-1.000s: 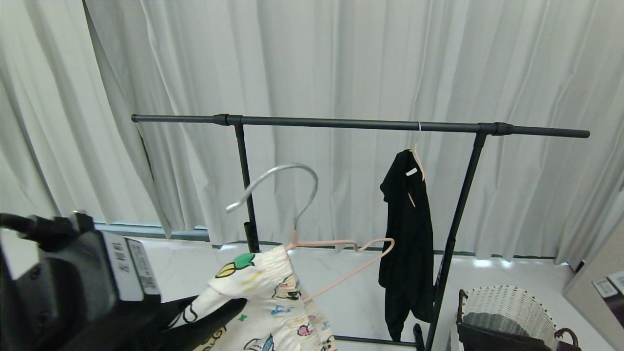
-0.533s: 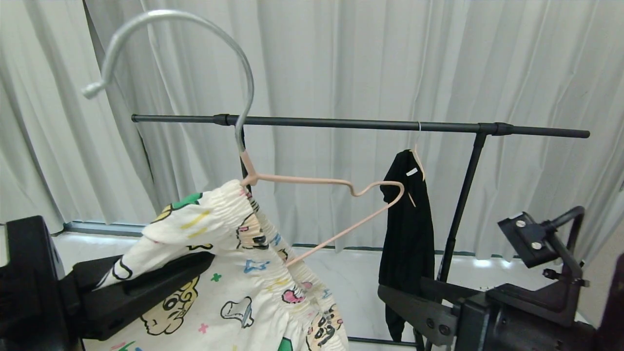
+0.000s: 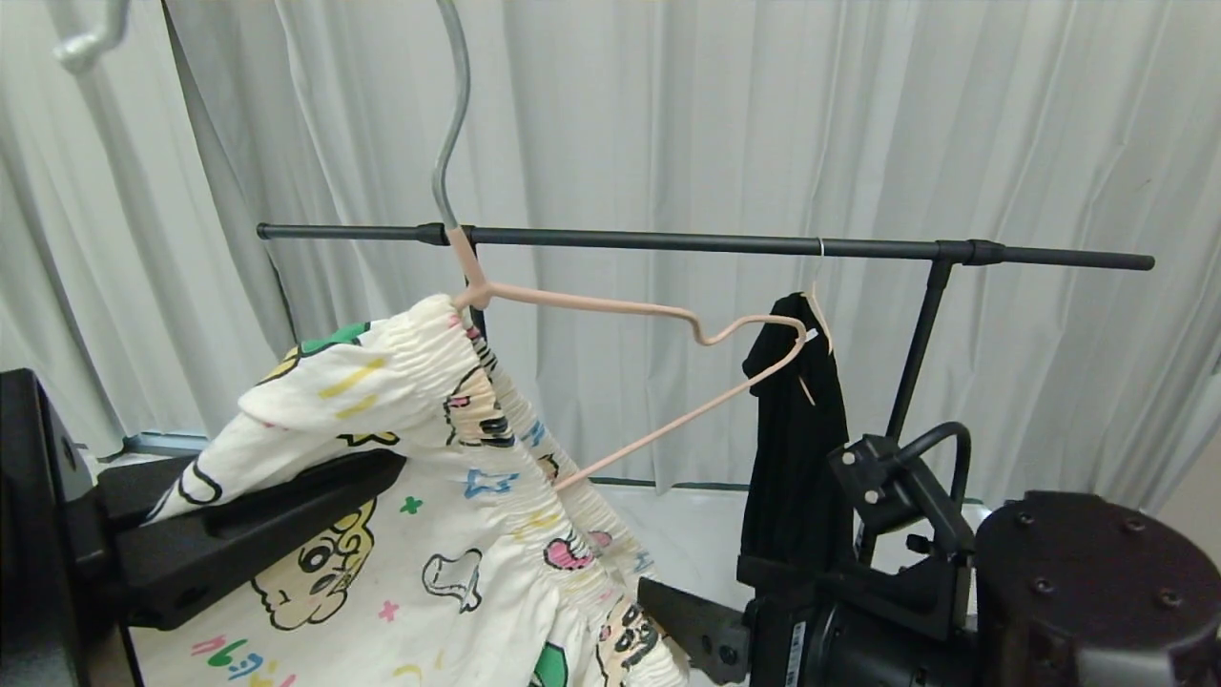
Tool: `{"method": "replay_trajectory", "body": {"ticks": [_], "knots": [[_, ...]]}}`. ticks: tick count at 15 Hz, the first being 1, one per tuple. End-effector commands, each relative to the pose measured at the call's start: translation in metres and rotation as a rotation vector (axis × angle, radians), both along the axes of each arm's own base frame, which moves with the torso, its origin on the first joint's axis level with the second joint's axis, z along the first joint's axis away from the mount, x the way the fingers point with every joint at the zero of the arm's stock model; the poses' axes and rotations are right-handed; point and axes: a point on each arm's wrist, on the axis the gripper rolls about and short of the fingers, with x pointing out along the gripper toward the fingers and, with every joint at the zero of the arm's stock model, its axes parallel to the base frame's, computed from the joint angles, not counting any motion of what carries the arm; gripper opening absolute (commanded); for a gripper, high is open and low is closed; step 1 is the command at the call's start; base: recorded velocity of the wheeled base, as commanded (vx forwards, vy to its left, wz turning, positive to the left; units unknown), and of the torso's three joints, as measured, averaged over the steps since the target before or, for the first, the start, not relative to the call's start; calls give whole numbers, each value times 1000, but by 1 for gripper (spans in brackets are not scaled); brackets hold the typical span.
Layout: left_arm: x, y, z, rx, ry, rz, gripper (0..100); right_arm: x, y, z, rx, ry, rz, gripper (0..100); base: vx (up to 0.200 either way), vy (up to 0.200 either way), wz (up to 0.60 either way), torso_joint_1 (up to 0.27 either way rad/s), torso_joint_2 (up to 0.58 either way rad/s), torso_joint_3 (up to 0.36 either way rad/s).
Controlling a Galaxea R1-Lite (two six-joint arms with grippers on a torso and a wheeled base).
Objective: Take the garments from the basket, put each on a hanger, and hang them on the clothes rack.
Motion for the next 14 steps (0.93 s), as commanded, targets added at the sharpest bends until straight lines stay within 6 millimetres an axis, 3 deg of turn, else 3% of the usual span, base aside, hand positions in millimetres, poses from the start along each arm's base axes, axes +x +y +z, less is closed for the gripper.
{"method": "replay_trajectory", "body": {"ticks": [1, 4, 6, 12, 14], "knots": [[1, -2, 1, -2, 0, -1, 0, -9, 6, -13, -49, 14, 41, 100, 0, 0, 0, 0, 0, 0], [2, -3, 4, -18, -7, 1, 0, -10, 5, -27, -134, -12, 49, 100, 0, 0, 0, 0, 0, 0], [1, -1, 2, -16, -5, 6, 0, 1, -5, -39, -225, -49, -22, 100, 0, 0, 0, 0, 0, 0], [-2, 20, -50, 106, 57, 78, 0, 65, -59, -52, -477, -145, -312, 100, 0, 0, 0, 0, 0, 0], [-5, 25, -56, 113, 61, 78, 0, 72, -66, -51, -496, -150, -344, 100, 0, 0, 0, 0, 0, 0]]}}
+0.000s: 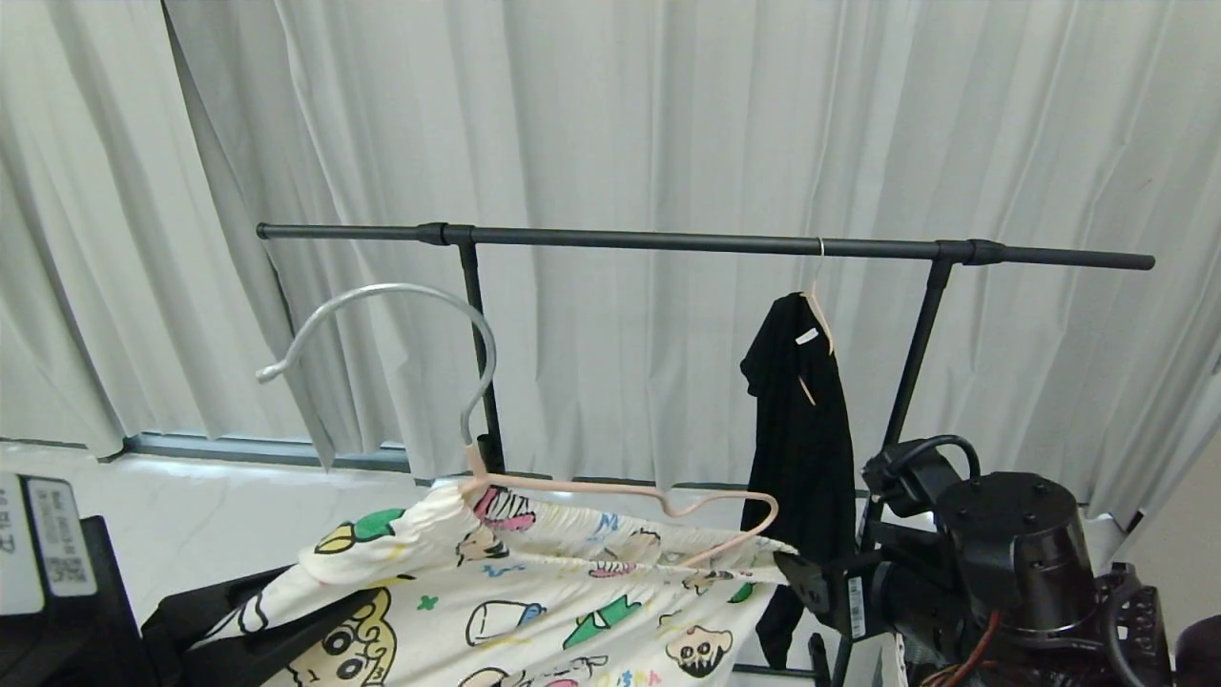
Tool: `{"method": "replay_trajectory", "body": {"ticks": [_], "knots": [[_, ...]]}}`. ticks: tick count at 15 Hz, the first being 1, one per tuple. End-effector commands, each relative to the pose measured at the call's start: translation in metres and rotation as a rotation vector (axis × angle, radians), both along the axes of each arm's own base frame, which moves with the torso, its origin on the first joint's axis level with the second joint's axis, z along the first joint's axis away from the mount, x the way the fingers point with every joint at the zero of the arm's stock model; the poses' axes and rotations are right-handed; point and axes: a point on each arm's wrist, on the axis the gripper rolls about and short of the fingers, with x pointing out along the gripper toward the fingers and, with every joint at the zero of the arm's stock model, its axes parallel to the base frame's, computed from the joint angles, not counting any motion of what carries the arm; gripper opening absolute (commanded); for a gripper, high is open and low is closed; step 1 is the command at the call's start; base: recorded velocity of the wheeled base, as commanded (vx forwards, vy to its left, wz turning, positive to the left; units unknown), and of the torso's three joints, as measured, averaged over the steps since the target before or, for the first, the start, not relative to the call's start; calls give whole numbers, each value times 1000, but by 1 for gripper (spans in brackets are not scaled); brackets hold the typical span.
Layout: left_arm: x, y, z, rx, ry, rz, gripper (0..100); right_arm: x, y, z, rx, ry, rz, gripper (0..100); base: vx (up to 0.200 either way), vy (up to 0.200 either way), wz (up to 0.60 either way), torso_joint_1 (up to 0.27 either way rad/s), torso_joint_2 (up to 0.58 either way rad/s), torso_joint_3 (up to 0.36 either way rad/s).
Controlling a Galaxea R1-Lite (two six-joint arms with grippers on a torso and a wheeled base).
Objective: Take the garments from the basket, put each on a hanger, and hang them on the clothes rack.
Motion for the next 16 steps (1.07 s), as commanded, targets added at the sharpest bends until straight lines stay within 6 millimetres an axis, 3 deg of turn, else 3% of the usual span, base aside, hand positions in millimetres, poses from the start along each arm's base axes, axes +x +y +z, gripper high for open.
{"method": "replay_trajectory", "body": {"ticks": [1, 8, 9, 13, 16], "knots": [[-8, 13, -14, 9, 4, 5, 0, 13, -12, 1, -14, -21, -58, 100, 0, 0, 0, 0, 0, 0], [-8, 19, -60, 155, 95, 51, 0, 5, -11, 16, 5, -78, 6, 100, 0, 0, 0, 0, 0, 0], [2, 18, -74, 250, 126, 191, 0, -17, -6, 29, 17, -104, 178, 100, 0, 0, 0, 0, 0, 0], [17, -1, -63, 134, 107, 213, 0, -60, 15, 30, -73, -110, 469, 100, 0, 0, 0, 0, 0, 0], [17, -6, -59, 77, 88, 179, 0, -77, 23, 33, -78, -137, 666, 100, 0, 0, 0, 0, 0, 0]]}}
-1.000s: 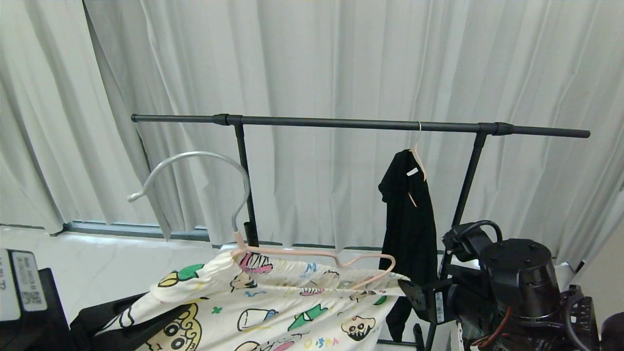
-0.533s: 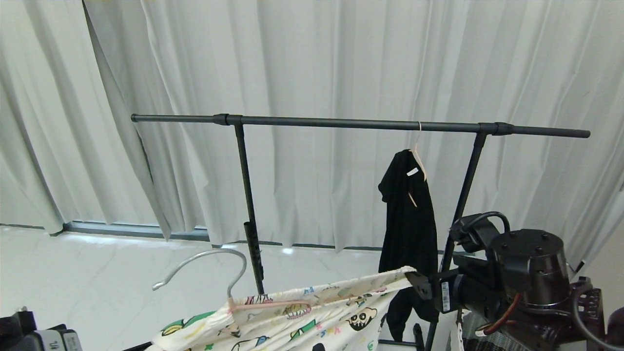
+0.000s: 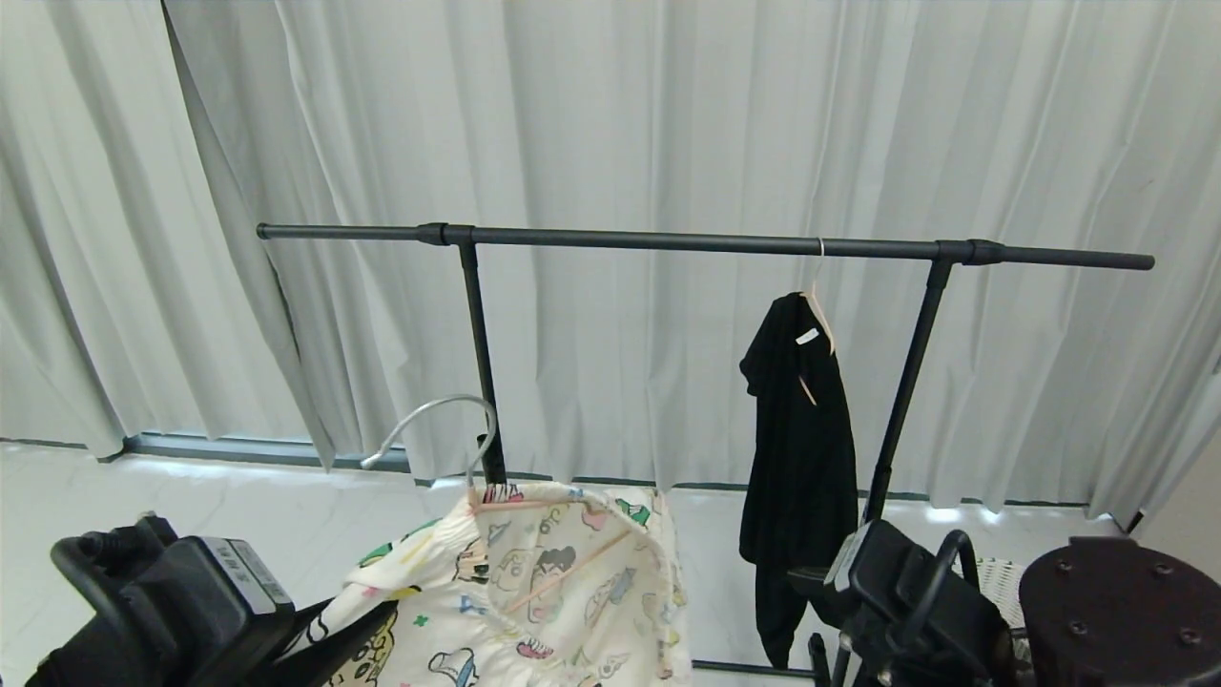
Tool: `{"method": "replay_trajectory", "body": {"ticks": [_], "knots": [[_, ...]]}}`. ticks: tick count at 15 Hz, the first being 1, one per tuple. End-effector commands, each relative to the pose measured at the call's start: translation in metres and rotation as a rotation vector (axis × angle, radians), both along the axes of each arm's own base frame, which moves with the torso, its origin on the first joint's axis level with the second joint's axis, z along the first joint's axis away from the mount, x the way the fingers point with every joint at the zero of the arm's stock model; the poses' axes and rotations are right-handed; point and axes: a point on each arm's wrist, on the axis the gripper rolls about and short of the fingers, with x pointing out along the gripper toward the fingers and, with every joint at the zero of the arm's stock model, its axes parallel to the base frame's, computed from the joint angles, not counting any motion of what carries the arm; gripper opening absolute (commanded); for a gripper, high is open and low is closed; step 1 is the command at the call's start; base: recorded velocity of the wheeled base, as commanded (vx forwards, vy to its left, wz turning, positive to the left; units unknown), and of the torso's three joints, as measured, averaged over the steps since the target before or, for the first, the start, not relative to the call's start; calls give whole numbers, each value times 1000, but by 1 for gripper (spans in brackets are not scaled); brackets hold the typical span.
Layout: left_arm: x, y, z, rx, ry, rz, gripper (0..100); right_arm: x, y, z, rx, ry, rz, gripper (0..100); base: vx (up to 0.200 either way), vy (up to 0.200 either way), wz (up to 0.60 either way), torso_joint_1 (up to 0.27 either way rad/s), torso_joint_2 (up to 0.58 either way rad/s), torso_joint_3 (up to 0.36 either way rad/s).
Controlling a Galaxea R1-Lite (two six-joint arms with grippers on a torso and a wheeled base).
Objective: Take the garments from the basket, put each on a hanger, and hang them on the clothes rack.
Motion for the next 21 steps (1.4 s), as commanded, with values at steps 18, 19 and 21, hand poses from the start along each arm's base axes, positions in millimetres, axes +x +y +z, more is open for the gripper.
{"method": "replay_trajectory", "body": {"ticks": [18, 19, 21], "knots": [[-43, -29, -12, 86, 23, -547, 0, -1, 27, -10, -159, -277, 579, 100, 0, 0, 0, 0, 0, 0], [-43, -29, -12, 86, 23, -547, 0, -2, 27, -10, -158, -277, 584, 100, 0, 0, 0, 0, 0, 0], [-43, -29, -12, 85, 22, -545, 0, -2, 28, -10, -160, -273, 582, 100, 0, 0, 0, 0, 0, 0]]}}
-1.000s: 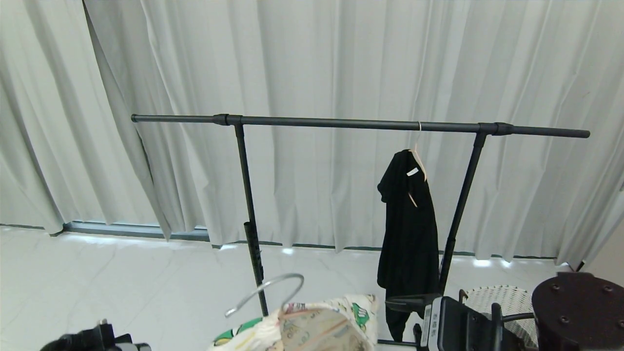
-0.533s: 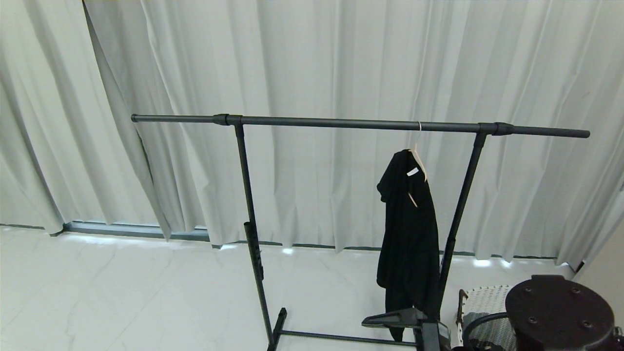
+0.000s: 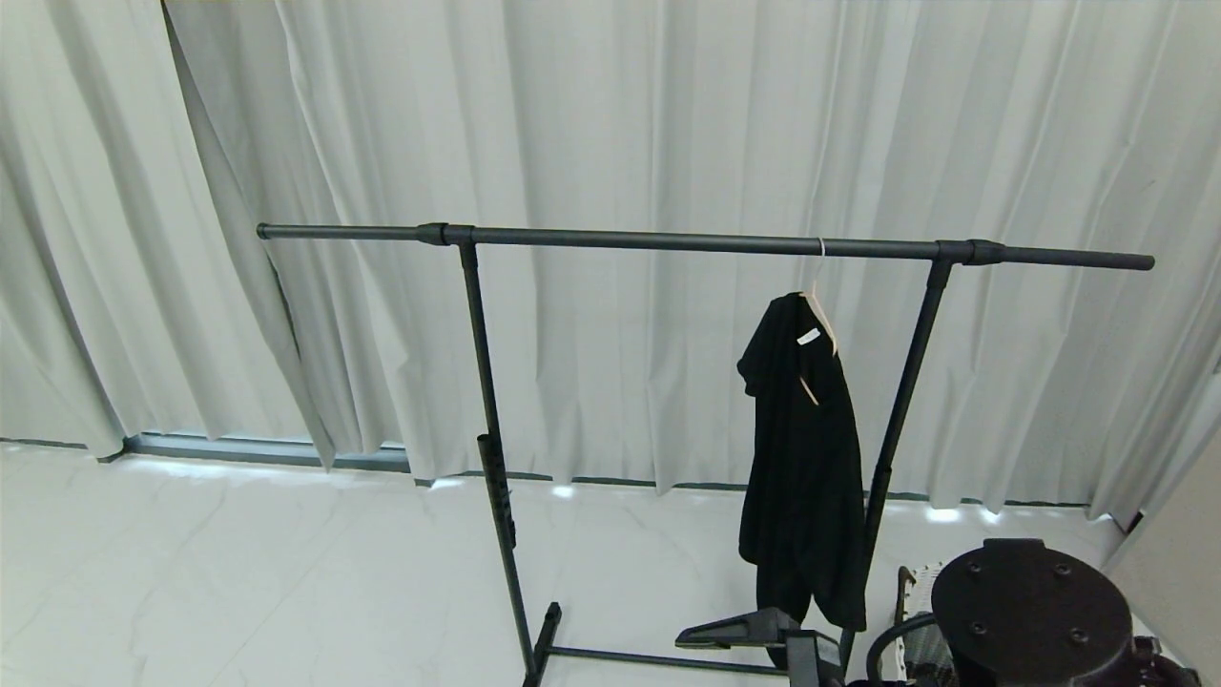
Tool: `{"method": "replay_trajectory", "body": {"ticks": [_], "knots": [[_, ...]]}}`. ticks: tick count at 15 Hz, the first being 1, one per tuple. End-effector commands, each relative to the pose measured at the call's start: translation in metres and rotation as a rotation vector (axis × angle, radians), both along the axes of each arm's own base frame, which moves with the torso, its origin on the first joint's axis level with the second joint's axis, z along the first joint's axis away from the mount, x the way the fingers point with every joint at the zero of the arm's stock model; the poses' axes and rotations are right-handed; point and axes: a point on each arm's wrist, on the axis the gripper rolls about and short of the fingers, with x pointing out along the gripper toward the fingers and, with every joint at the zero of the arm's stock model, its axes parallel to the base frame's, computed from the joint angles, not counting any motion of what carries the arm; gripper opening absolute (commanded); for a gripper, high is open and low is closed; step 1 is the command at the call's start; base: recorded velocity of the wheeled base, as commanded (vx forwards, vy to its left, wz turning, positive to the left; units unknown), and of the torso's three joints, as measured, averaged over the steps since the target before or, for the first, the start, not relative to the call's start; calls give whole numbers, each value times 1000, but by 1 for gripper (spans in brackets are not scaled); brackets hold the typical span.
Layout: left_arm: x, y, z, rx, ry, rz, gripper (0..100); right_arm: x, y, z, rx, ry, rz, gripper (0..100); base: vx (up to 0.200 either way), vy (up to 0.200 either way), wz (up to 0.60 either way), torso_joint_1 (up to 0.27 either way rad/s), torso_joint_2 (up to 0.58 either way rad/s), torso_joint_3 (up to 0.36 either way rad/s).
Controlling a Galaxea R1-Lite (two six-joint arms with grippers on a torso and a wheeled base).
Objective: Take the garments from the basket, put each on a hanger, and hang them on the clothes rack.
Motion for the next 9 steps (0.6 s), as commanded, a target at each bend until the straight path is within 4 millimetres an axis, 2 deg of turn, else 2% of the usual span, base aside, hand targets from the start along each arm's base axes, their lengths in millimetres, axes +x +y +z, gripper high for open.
{"method": "replay_trajectory", "body": {"ticks": [1, 9], "knots": [[0, 0, 0, 0, 1, 1, 0, 0, 1, -1, -3, 2, 2, 0, 0, 0, 0, 0, 0, 0], [2, -7, 4, -55, -17, 3, 0, 1, 6, 8, 33, -11, 2, 0, 0, 0, 0, 0, 0, 0]]}}
